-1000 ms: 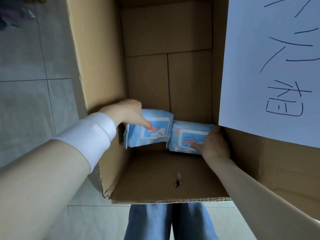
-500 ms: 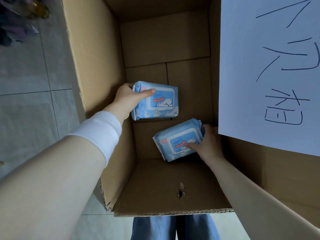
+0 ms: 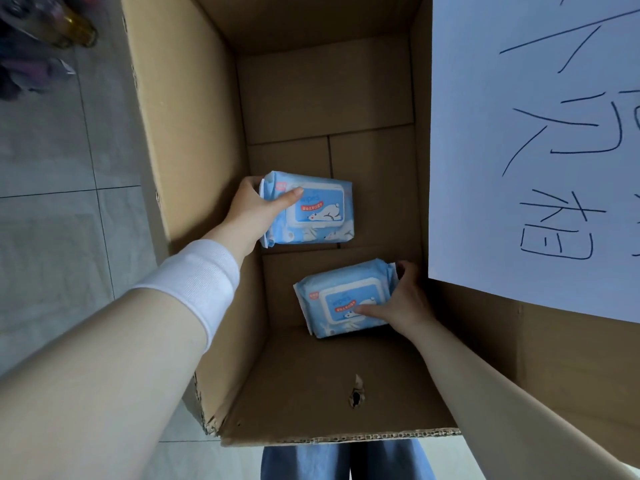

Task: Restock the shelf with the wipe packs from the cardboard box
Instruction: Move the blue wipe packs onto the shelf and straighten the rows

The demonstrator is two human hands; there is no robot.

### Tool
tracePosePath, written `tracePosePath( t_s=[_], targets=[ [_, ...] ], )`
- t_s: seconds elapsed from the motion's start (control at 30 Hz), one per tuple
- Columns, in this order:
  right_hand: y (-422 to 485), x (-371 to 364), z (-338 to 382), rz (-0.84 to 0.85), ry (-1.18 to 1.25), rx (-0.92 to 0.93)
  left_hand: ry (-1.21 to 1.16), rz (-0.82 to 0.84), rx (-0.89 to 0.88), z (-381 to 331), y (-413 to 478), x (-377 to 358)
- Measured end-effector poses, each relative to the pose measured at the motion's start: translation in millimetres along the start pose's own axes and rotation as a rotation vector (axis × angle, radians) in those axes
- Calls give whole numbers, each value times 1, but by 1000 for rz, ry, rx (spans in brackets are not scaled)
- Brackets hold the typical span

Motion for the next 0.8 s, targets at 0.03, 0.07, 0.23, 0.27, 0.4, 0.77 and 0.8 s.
tracePosePath(
  t_s=[0.03,0.07,0.23,0.27,0.4,0.77,0.8],
  targets=[
    [0,-4,-4,42,18,-20,-4,1,-3,0,0,-1],
    [0,-8,-8,98,27,-33,-11,1,-2,-1,-1,-1],
    [-8,-20,-28,268,169,-110,-58,1,13,1,-4,-7],
    [-8,-20,-27,259,205,-108,-57,3,6,0,-6,-7],
    [-10,-26,-16,255,223,-79,-39,-13,-38,-4,-11,-10],
    [-73,1,32,56,271,77,-31,-190,-269,-66,-95,46],
    [-90,8,37,27,276,75,-54,-213,-292,-78,-113,58]
  ],
)
Point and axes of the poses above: each hand's wrist, its own y-axis towards the middle knuckle, its own x-axis out of the back of the hand, z = x × y, the point moved 6 cm from there along y, towards the middle knuckle, and after that the axes turned 3 degrees about y, right-handed, at the moved point
